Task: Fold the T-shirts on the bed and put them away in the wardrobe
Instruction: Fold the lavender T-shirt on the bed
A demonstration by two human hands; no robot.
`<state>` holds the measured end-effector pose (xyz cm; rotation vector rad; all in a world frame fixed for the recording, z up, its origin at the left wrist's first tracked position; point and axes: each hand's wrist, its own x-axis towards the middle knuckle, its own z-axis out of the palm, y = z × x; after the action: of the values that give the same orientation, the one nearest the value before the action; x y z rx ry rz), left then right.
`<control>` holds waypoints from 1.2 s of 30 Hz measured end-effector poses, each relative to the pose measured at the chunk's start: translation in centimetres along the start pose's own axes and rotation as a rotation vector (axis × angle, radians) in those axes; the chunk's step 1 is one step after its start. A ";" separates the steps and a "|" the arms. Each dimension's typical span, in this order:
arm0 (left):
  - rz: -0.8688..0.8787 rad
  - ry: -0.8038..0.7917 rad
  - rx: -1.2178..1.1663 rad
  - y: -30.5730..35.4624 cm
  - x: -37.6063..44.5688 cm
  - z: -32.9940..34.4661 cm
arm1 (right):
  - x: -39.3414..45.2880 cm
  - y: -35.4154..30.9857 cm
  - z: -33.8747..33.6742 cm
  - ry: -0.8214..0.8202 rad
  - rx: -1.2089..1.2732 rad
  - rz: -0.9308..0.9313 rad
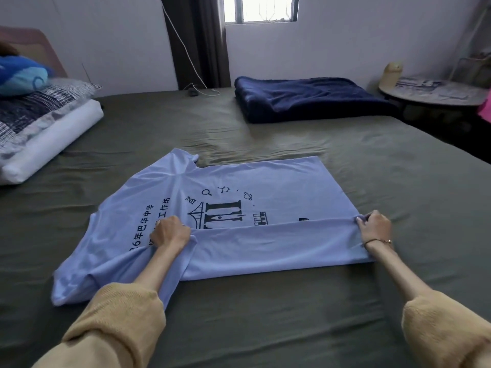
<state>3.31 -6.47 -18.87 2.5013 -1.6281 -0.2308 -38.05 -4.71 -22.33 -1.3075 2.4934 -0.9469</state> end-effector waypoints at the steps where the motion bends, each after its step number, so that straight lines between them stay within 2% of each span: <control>1: 0.004 -0.005 0.000 0.0 0.1 0.1 | -0.1 0.0 0.1 0.014 -0.014 -0.004; 7: 0.018 -0.003 -0.187 -1.3 0.4 -0.2 | -2.9 -1.4 0.5 0.162 -0.239 -0.073; 11: 0.046 0.101 -0.312 -3.8 -0.6 -0.7 | -6.1 -3.4 1.5 0.161 -0.282 -0.350; 15: 0.081 0.234 -0.278 -8.2 -1.7 -1.2 | -11.4 -7.7 2.6 -0.218 -0.160 -0.576; 19: 0.129 0.302 -0.262 -12.4 -2.6 -2.1 | -16.9 -12.3 3.8 -0.465 -0.098 -0.841; 21: 0.137 0.260 -0.421 -15.0 -2.8 -2.8 | -19.7 -14.5 4.5 -0.569 -0.102 -1.016; 23: 0.149 0.139 -0.656 -17.3 -3.0 -3.2 | -22.5 -16.3 5.3 -0.644 -0.154 -1.172; 26: 0.142 -0.030 -0.764 -19.3 -4.2 -3.9 | -25.3 -17.9 7.2 -0.533 -0.218 -1.385; 30: 0.203 -0.175 -0.619 -21.2 -3.7 -3.6 | -26.1 -19.8 9.4 -0.311 -0.224 -1.478; 36: 0.097 -0.032 -0.627 -21.0 -1.3 -3.2 | -24.9 -25.2 10.8 -0.147 -0.050 -1.370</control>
<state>22.20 3.22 -20.06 1.9470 -1.3985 -0.6559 -1.45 -0.44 -18.88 -2.9661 1.2322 -0.8329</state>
